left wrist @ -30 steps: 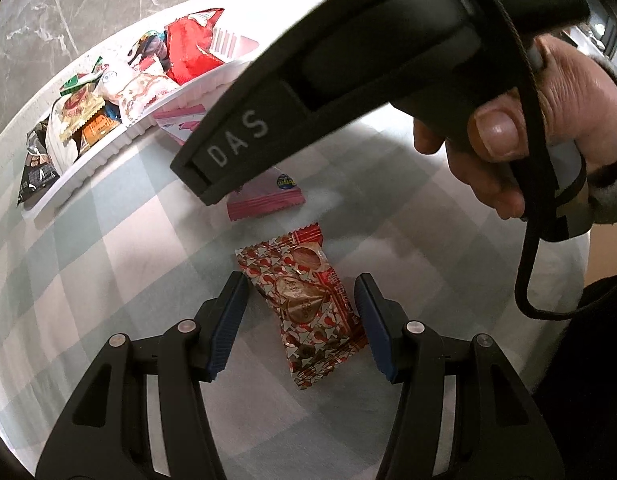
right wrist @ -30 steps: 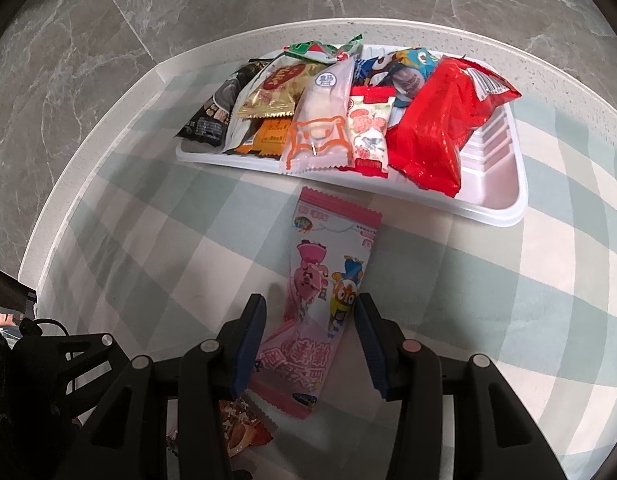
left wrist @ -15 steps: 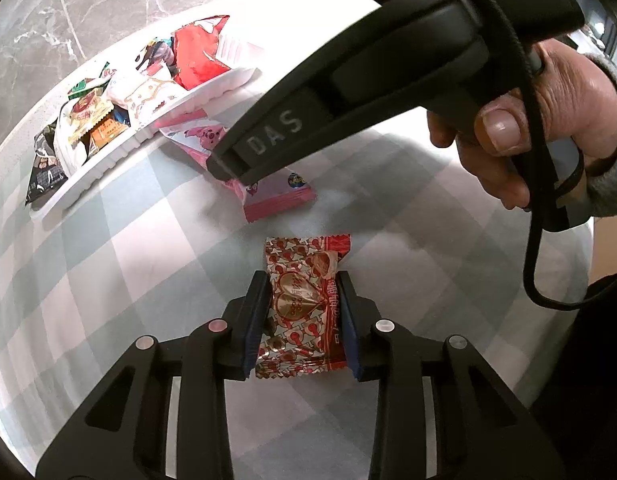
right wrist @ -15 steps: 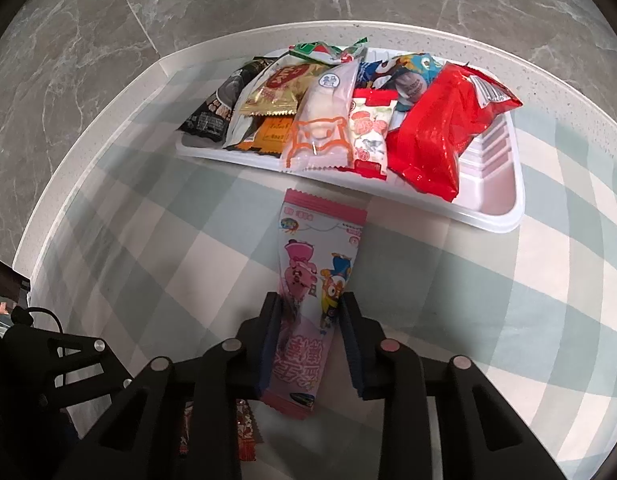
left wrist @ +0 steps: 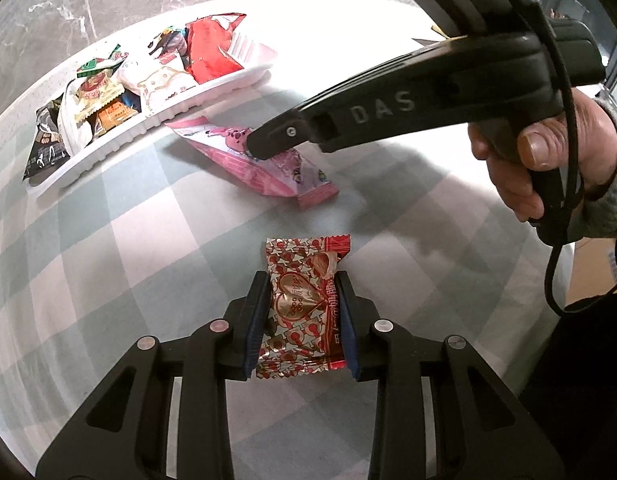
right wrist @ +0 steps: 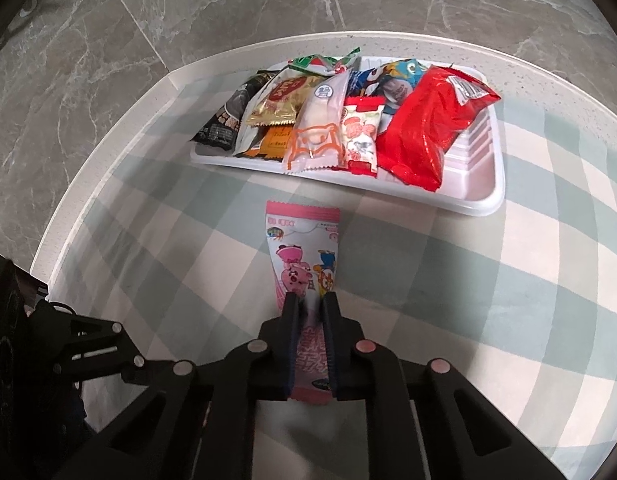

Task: Organize snacks
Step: 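Grasp the red heart-print wrapper with the left tool while the right tool grasps the pink cartoon packet, then lift and carry the heart-print wrapper and pink cartoon packet over the white tray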

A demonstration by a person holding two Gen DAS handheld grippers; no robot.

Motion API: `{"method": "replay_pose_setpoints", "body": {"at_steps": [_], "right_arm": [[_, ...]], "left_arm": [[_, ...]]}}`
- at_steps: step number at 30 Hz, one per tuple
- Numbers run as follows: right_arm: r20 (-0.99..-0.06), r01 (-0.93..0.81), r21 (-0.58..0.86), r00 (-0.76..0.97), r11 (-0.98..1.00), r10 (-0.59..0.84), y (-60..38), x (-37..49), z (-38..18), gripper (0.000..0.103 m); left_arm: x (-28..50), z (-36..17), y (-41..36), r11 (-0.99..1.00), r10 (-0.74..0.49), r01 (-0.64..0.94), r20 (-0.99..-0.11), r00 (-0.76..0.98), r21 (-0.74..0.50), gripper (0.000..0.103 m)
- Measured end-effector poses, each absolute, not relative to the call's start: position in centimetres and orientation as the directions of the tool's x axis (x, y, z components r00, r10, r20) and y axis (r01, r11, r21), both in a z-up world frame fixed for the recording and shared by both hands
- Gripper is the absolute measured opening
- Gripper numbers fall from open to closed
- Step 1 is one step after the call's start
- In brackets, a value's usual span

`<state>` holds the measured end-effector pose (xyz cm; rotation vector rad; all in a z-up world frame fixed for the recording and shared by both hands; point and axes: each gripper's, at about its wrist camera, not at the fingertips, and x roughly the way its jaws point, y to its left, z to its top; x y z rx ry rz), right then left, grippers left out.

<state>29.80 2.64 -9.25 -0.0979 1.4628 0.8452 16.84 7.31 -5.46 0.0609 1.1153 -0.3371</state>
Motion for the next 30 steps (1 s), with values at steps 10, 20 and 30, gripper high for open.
{"method": "replay_pose_setpoints", "body": {"at_steps": [10, 20, 30], "right_arm": [[-0.904, -0.581, 0.395, -0.107, 0.712, 0.415, 3.4, 29.5, -9.1, 0.016], [-0.928, -0.664, 0.334, -0.109, 0.669, 0.356, 6.0, 28.5, -10.6, 0.033], [-0.887, -0.615, 0.425, -0.135, 0.665, 0.442, 4.1, 28.9, -9.5, 0.019]], "left_arm": [[19.4, -7.1, 7.9, 0.947, -0.237, 0.296, -0.895, 0.378, -0.125, 0.03], [20.2, -7.6, 8.2, 0.947, -0.24, 0.294, -0.894, 0.379, -0.13, 0.03], [20.0, -7.4, 8.4, 0.946, -0.249, 0.292, -0.89, 0.383, -0.139, 0.03]]}}
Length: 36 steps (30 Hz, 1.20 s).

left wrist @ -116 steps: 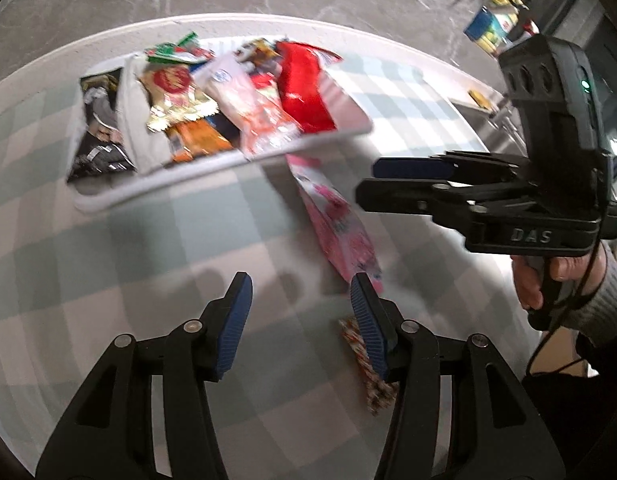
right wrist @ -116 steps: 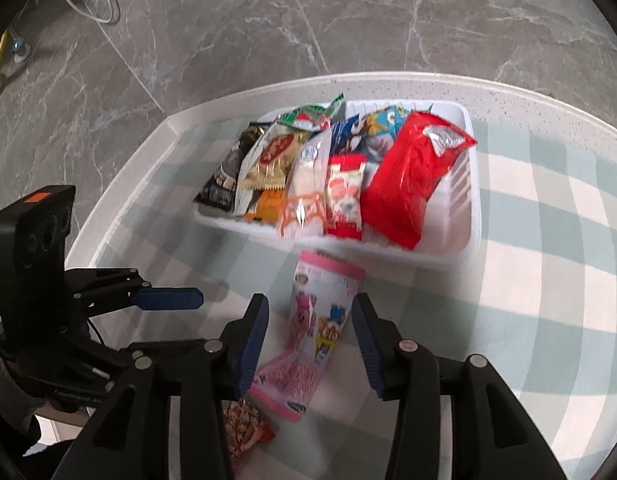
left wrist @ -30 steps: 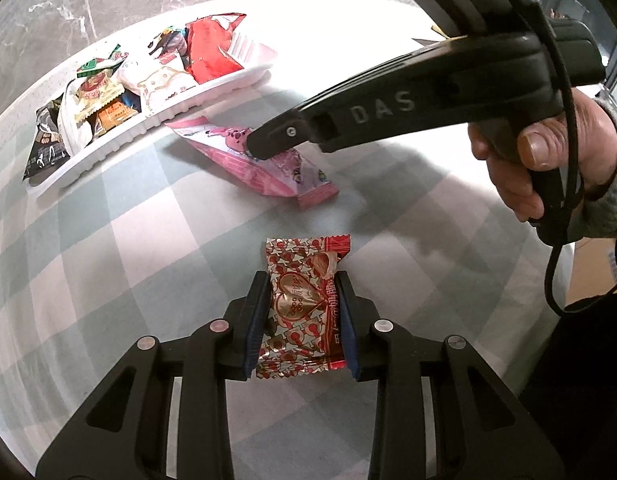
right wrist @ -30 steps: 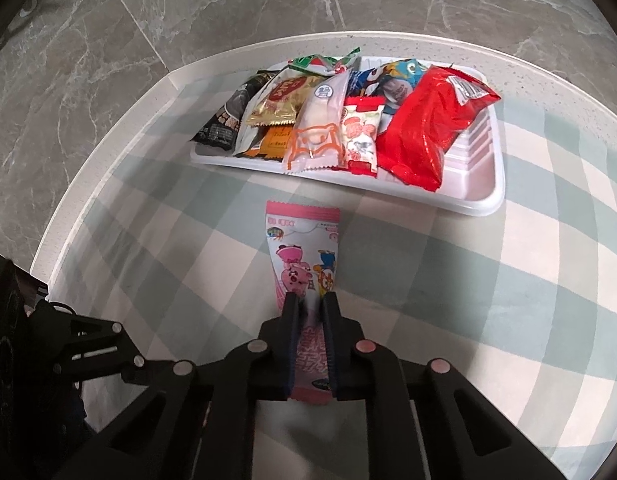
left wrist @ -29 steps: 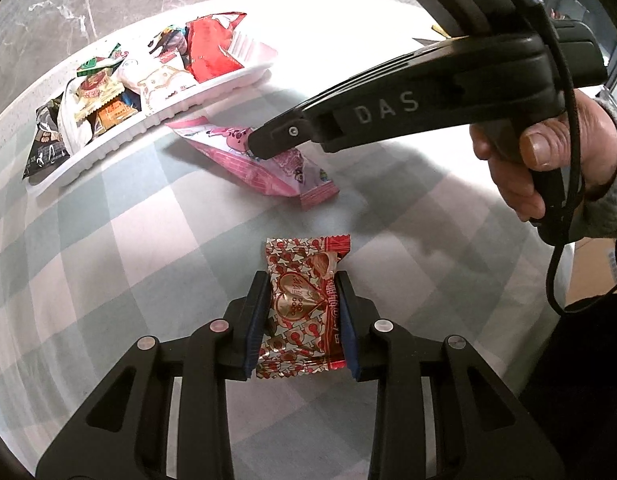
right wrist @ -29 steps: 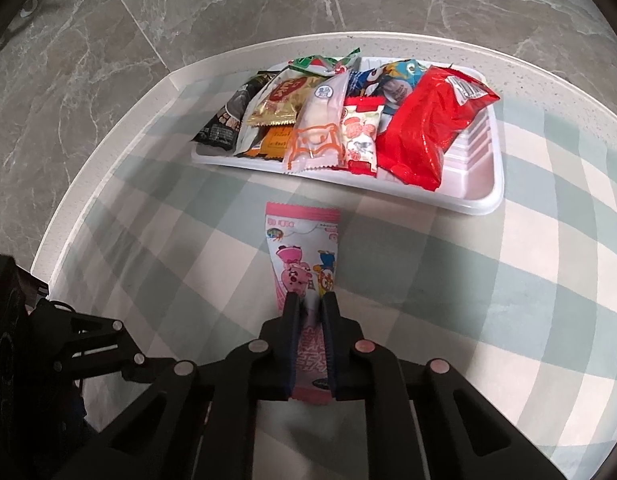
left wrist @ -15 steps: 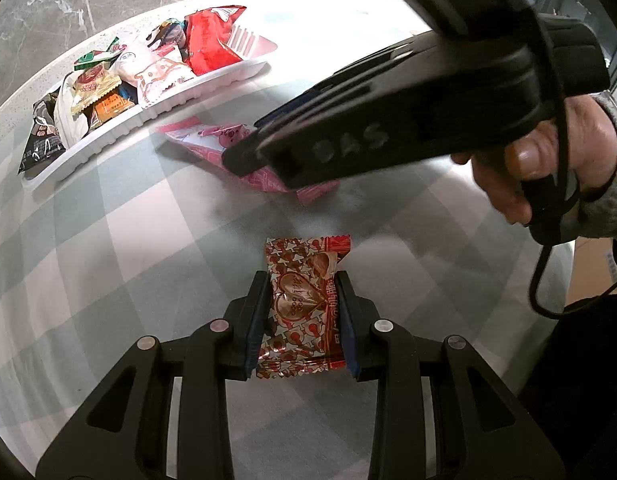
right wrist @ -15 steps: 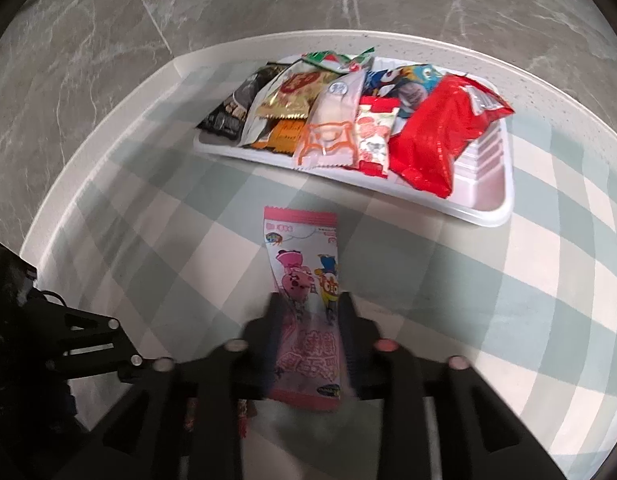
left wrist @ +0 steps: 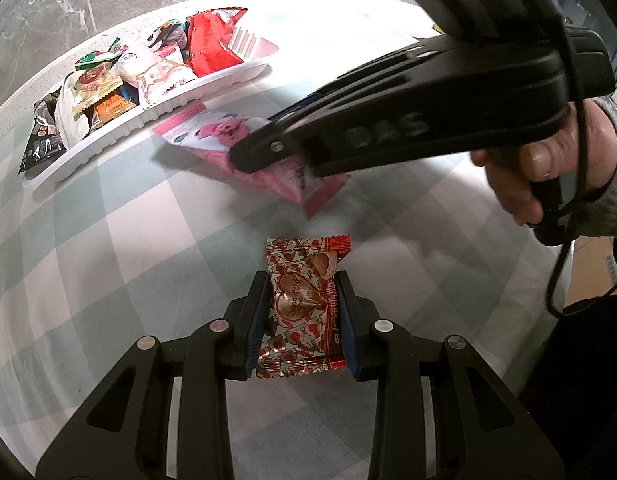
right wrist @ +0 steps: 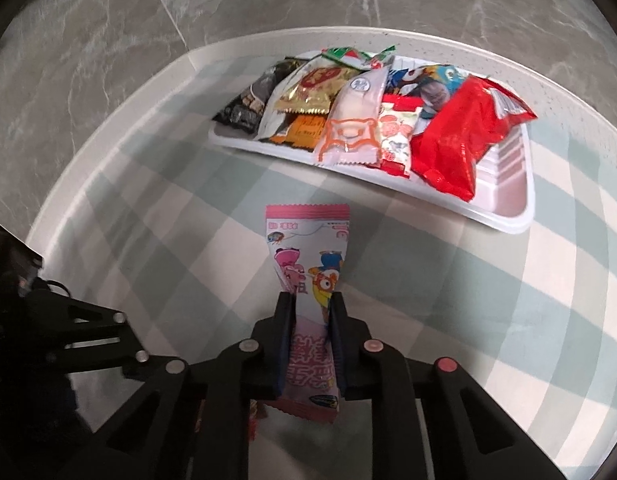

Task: Organize snacks
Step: 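Lift and carry the heart-print wrapper and pink cartoon packet over the white tray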

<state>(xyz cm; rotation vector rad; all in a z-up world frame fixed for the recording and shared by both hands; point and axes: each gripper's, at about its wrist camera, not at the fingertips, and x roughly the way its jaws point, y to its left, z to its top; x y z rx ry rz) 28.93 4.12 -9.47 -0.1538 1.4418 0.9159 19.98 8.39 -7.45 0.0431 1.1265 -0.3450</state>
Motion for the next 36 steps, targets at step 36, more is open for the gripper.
{"method": "replay_pose_setpoints", "body": {"at_steps": [36], "right_arm": [[-0.813, -0.433, 0.541, -0.051, 0.721, 0.58, -0.5, 32.3, -5.8, 0.019]], "left_arm": [[24.1, -1.9, 16.2, 0.969, -0.245, 0.15, -0.821, 0.516, -0.195, 0.03]]}}
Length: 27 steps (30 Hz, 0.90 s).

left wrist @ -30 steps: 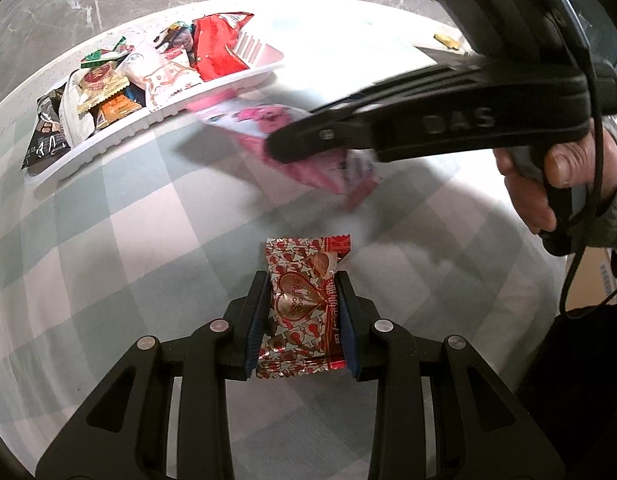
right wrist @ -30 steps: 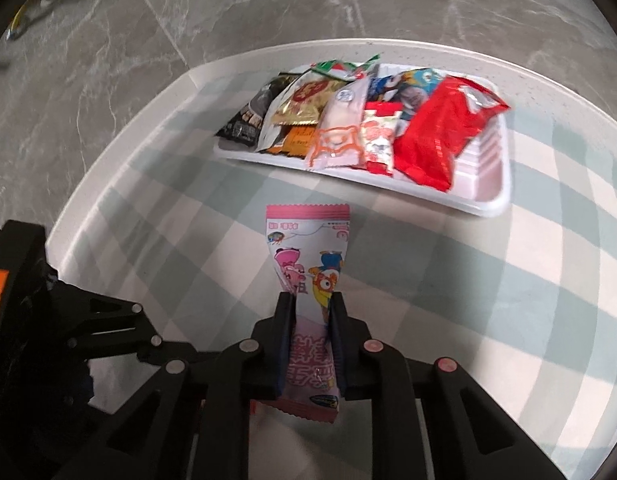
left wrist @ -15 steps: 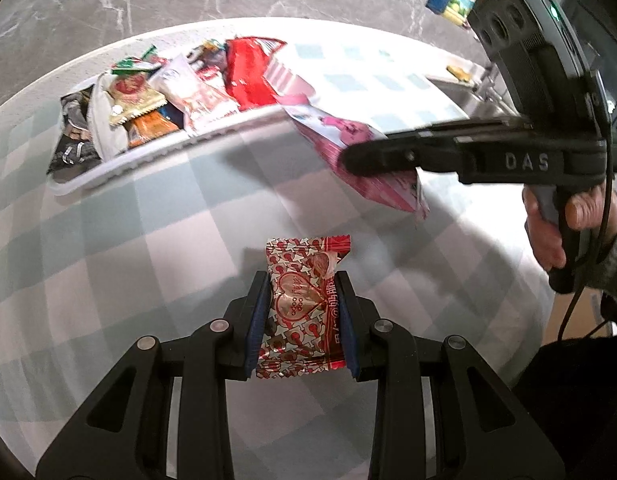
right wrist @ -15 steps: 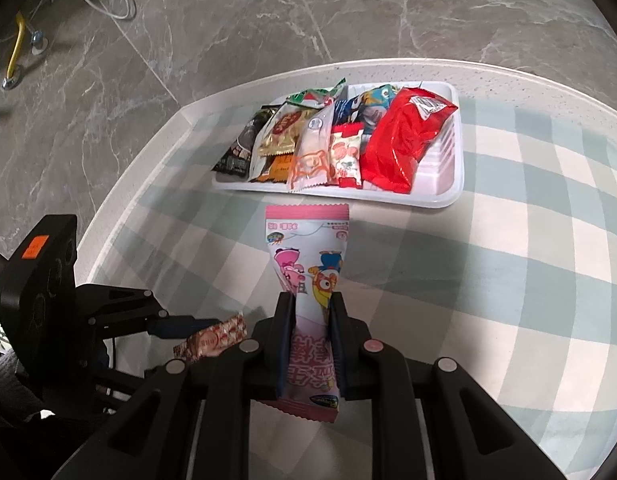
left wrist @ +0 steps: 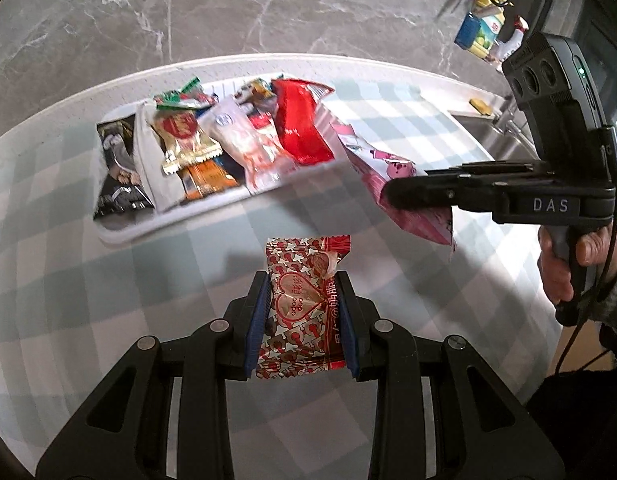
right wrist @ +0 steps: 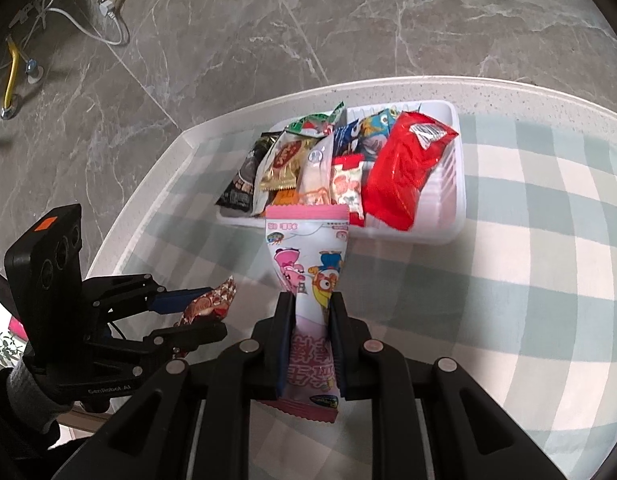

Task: Organize snacks
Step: 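Lift and carry the heart-print wrapper and pink cartoon packet over the white tray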

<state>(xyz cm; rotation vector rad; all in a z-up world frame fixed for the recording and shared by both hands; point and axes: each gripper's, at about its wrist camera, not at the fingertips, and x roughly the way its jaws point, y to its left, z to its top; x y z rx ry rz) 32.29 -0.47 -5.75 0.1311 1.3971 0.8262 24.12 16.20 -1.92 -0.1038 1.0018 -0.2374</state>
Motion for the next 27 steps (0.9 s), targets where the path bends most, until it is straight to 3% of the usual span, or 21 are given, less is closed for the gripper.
{"method": "replay_pose_setpoints", "body": {"at_steps": [27], "right_arm": [[-0.803, -0.409, 0.547, -0.011, 0.73, 0.596, 2.3, 38.9, -6.7, 0.019]], "left_arm": [[32.5, 0.7, 19.8, 0.984, -0.177, 0.118, -0.789, 0.588, -0.133, 0.03]]}}
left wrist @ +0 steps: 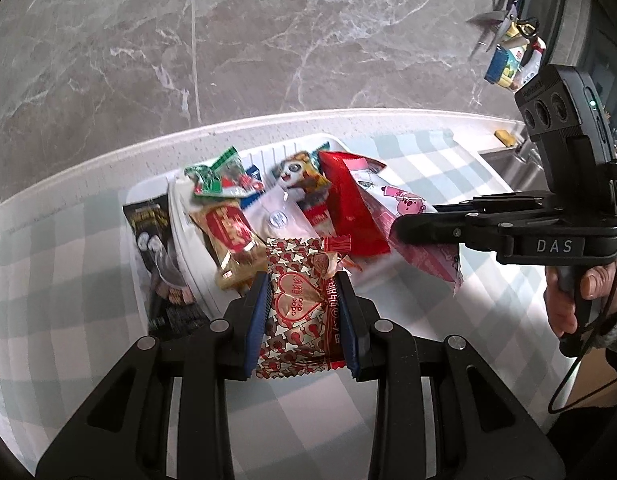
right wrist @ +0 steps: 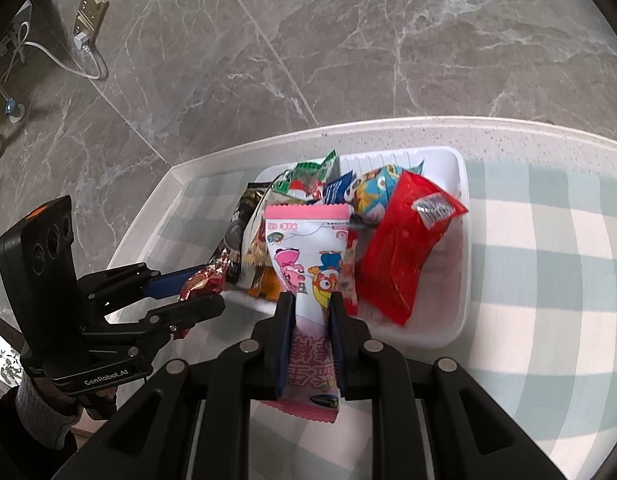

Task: Organize snacks
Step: 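Lift and carry the heart-print wrapper and pink cartoon packet over the white tray, then open both tools to drop the two packets into the tray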

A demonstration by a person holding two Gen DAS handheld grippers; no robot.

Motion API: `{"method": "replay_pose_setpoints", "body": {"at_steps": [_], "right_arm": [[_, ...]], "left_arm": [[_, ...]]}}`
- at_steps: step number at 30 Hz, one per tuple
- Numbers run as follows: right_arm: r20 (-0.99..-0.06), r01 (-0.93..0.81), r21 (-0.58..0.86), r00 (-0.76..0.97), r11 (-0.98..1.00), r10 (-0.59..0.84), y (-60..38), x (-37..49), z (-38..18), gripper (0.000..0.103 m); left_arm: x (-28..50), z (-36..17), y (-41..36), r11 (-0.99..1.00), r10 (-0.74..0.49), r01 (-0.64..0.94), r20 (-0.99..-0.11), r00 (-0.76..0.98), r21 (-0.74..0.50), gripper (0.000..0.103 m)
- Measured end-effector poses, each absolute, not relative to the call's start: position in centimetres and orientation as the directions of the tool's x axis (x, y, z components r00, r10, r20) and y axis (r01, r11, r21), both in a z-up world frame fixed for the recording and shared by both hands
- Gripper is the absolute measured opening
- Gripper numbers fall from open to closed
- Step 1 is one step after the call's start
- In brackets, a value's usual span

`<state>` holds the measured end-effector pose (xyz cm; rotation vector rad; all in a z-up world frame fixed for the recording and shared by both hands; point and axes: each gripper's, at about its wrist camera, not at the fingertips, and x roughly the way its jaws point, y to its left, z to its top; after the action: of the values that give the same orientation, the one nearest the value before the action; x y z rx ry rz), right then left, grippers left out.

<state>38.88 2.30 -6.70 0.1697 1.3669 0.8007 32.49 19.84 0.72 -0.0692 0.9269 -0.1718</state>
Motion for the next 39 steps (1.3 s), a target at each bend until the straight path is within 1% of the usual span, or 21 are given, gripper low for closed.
{"method": "replay_pose_setpoints", "body": {"at_steps": [12, 24, 32, 39], "right_arm": [[-0.814, -0.424, 0.527, -0.005, 0.737, 0.58, 5.0, 42.3, -7.9, 0.019], [-0.839, -0.441, 0.489, -0.002, 0.752, 0.544, 7.5, 45.0, -9.7, 0.02], [-0.865, -0.441, 0.451, -0.005, 0.776, 0.501, 7.9, 45.9, -11.4, 0.02], [-0.886, -0.443, 0.423, -0.019, 0.79, 0.463, 7.8, 45.9, -12.8, 0.02]], "left_arm": [[36.5, 1.0, 21.1, 0.989, -0.15, 0.105, -0.783, 0.604, -0.108, 0.03], [40.3, 0.1, 22.4, 0.99, -0.141, 0.081, -0.785, 0.604, -0.115, 0.03], [41.9, -1.1, 22.2, 0.993, -0.121, 0.064, -0.792, 0.599, -0.103, 0.03], [42.9, -3.4, 21.8, 0.996, -0.094, 0.058, -0.824, 0.559, -0.075, 0.031]]}}
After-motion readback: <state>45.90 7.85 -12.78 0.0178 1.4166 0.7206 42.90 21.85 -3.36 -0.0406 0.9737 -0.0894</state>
